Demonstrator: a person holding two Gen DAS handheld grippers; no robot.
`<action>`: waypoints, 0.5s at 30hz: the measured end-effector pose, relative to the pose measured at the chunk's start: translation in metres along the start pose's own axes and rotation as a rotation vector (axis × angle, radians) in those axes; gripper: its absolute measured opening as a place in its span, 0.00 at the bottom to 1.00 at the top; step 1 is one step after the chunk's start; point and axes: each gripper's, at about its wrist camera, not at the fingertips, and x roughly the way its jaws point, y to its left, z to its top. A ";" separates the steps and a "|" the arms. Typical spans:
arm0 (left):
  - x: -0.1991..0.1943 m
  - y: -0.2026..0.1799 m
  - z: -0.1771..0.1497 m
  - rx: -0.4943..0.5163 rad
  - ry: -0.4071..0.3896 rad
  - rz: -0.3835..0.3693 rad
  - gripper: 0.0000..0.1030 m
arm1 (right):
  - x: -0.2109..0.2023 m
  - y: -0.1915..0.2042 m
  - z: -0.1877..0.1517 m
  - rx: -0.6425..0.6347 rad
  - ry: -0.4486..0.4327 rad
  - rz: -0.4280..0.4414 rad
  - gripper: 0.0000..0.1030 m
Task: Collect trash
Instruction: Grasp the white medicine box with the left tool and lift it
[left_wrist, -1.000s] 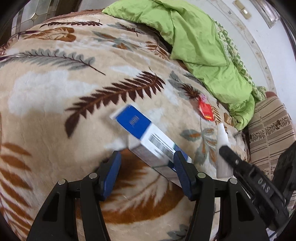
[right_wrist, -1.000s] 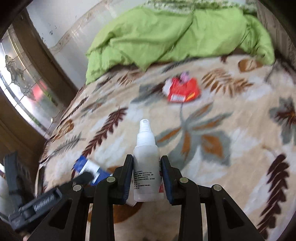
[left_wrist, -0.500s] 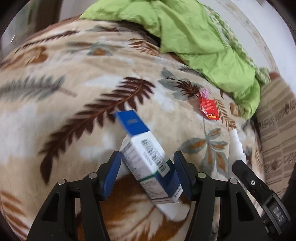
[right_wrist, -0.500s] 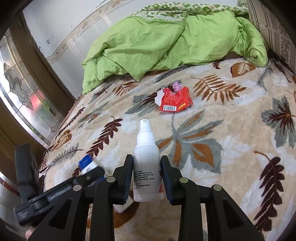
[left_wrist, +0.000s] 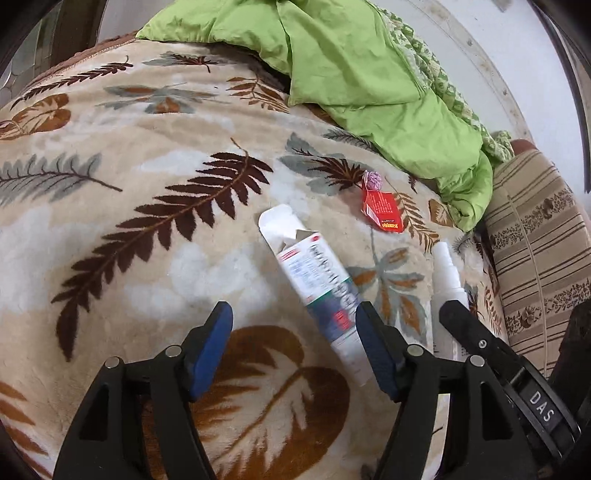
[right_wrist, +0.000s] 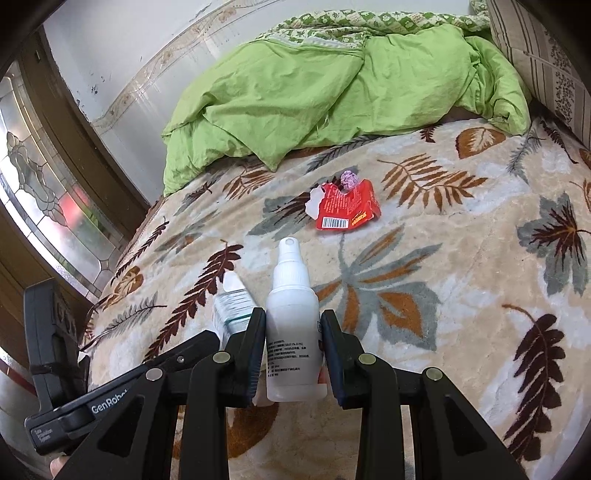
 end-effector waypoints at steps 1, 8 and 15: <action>0.002 -0.002 0.000 0.001 0.004 -0.007 0.66 | -0.001 0.000 0.000 -0.001 -0.006 -0.006 0.31; 0.018 -0.014 -0.003 -0.020 0.044 -0.042 0.67 | -0.006 -0.017 0.005 0.058 -0.032 -0.055 0.31; 0.037 -0.009 0.009 -0.122 0.054 -0.063 0.67 | -0.009 -0.021 0.007 0.079 -0.039 -0.057 0.31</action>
